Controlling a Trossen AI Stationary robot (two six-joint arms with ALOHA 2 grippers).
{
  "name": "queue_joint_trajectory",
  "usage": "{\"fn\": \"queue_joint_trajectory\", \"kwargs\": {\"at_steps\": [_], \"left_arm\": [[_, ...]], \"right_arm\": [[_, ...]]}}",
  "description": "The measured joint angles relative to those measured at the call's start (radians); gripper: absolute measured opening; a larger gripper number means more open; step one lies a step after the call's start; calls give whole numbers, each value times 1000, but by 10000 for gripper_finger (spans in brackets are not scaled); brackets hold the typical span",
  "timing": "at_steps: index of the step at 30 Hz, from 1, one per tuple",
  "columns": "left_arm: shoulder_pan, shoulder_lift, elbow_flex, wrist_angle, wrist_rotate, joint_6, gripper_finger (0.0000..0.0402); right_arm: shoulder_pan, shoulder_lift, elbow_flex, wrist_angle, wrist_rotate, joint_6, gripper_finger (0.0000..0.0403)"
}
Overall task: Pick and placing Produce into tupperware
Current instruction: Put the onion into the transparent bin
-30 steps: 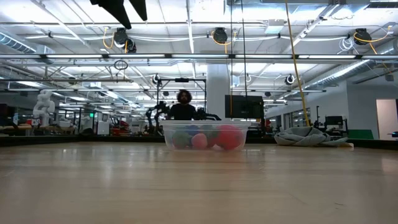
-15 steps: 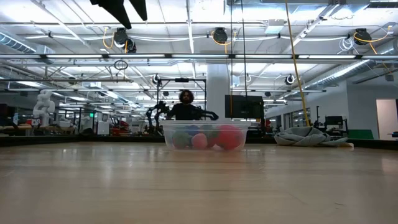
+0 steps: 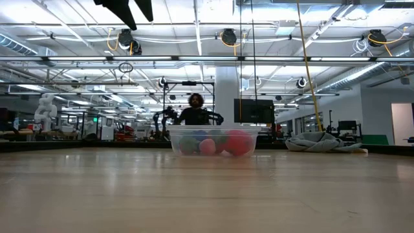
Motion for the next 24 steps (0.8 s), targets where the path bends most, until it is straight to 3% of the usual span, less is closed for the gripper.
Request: {"fn": "queue_joint_trajectory", "kwargs": {"at_steps": [24], "left_arm": [[0, 0, 0, 0, 1, -3, 308]], "right_arm": [[-1, 0, 0, -22, 47, 0, 263]]}}
